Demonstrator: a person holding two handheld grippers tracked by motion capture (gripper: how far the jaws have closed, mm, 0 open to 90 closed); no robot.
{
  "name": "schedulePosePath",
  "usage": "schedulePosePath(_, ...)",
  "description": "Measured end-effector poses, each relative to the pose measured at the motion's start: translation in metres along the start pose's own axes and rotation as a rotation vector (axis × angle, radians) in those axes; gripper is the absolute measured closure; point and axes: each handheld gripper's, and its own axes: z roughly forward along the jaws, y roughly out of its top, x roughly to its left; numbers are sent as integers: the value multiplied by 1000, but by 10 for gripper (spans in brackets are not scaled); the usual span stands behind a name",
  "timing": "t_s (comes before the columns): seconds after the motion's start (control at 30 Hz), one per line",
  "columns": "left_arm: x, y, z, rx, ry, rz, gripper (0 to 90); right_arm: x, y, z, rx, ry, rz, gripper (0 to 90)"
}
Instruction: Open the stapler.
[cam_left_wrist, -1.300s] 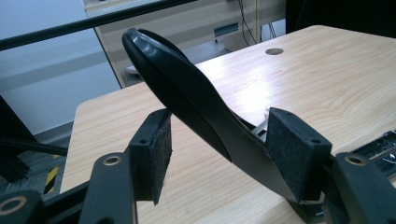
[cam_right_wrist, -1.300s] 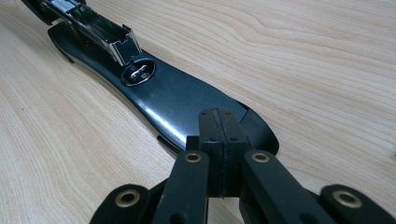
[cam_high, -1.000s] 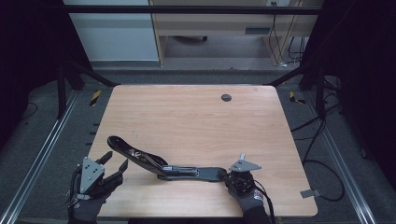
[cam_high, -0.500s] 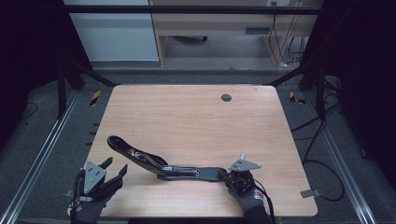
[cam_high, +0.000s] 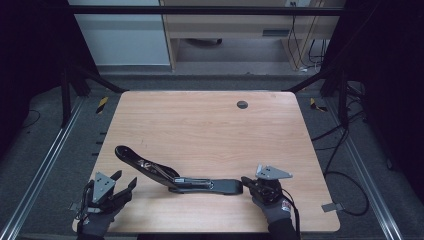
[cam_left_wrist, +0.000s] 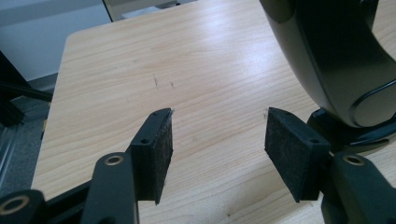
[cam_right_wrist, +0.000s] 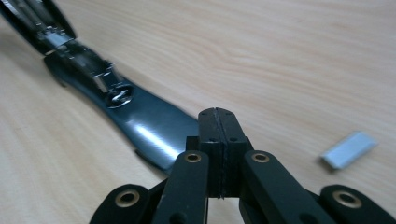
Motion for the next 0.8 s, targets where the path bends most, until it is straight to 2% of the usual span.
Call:
schedulePosePath(0.17, 1, 0, 2, 8, -6, -4, 412, -15, 3, -14, -24, -60, 1, 900)
schedulePosePath(0.37, 2, -1, 4, 13, -12, -8, 412, -32, 0, -22, -8, -116, 18, 900)
schedulePosePath(0.53, 2, -1, 5, 18, -12, -5, 411, -39, 0, -21, 7, -140, 37, 900)
schedulePosePath(0.63, 1, -1, 5, 20, -14, 0, 411, -40, 0, -18, 12, -145, 24, 899)
schedulePosePath(0.67, 1, -1, 6, 22, -14, 2, 411, -39, 0, -17, 17, -143, 29, 878)
schedulePosePath(0.7, 1, -1, 6, 24, -14, 5, 411, -40, 0, -16, 22, -151, 13, 859)
schedulePosePath(0.77, 1, -1, 7, 25, -14, 4, 411, -40, 2, -14, 29, -158, 32, 790)
schedulePosePath(0.8, 1, -1, 7, 26, -15, 3, 411, -40, 2, -13, 30, -165, 27, 755)
